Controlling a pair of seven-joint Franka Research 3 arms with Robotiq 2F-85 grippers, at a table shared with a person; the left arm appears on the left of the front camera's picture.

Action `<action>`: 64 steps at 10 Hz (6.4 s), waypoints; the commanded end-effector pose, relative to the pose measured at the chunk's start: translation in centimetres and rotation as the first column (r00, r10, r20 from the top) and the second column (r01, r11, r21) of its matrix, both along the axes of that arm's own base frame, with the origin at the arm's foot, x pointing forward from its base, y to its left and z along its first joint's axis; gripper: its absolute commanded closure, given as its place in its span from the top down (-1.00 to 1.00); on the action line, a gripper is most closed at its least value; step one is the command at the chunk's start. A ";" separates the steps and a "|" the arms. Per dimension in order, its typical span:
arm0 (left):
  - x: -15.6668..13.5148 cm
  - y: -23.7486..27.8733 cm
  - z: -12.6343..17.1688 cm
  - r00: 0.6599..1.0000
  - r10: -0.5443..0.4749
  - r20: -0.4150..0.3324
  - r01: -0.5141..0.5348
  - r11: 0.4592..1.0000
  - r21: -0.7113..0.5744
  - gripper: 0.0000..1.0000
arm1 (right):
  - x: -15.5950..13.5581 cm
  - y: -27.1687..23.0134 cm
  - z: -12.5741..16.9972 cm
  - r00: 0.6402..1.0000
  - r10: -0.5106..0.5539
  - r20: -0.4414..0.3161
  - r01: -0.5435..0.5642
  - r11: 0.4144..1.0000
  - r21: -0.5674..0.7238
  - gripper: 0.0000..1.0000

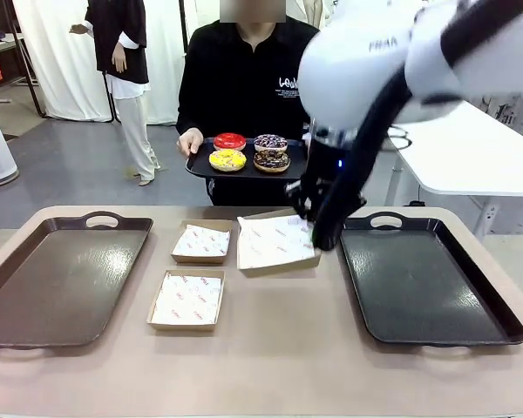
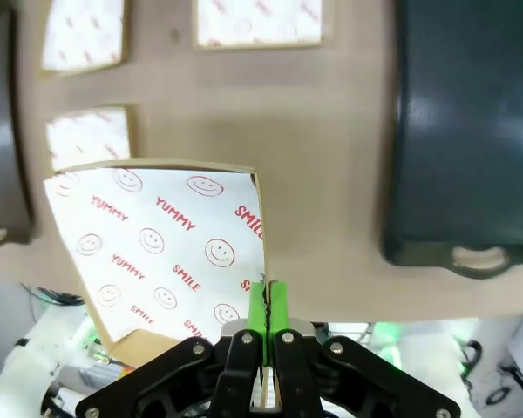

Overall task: Individually package the donuts and arrange them on the tray.
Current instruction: Pick up one Paper togo box, then place the picked Paper togo box on the Handle tray while simultaneously picking up another Paper togo box from the table with the other hand.

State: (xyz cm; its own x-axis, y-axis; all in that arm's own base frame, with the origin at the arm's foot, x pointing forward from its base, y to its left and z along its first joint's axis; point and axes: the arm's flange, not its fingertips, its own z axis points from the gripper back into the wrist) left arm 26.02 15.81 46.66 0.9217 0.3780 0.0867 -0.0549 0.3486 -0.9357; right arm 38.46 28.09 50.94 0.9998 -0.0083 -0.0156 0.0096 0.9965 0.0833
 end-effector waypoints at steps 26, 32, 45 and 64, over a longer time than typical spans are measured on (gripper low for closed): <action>-0.1 0.1 0.0 1.000 0.005 0.016 -0.005 1.000 -0.010 1.00 | 15.6 1.6 2.1 0.995 -0.076 0.062 0.081 0.994 -0.074 -1.00; -0.1 0.1 0.0 1.000 0.005 0.016 -0.005 1.000 -0.010 1.00 | 15.6 1.6 2.1 0.995 -0.076 0.062 0.081 0.994 -0.074 -1.00; 8.1 -16.0 11.3 0.950 -0.231 -0.212 0.306 0.831 0.464 1.00 | 12.8 -7.0 3.2 0.986 0.147 0.080 -0.145 0.989 -0.036 -0.97; 12.7 -38.3 -5.2 0.804 -0.285 -0.522 0.593 0.443 0.672 1.00 | 2.3 -22.2 -6.7 0.997 -0.044 0.059 0.045 0.999 -0.014 -0.97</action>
State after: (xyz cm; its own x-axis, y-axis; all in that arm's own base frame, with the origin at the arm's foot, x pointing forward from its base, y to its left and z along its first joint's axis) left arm 38.78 -22.23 41.29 0.9708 -0.1681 -0.1709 0.1285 0.9668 -0.2209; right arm 40.78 5.96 44.35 0.9977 -0.0497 0.0455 0.0464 0.9965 0.0700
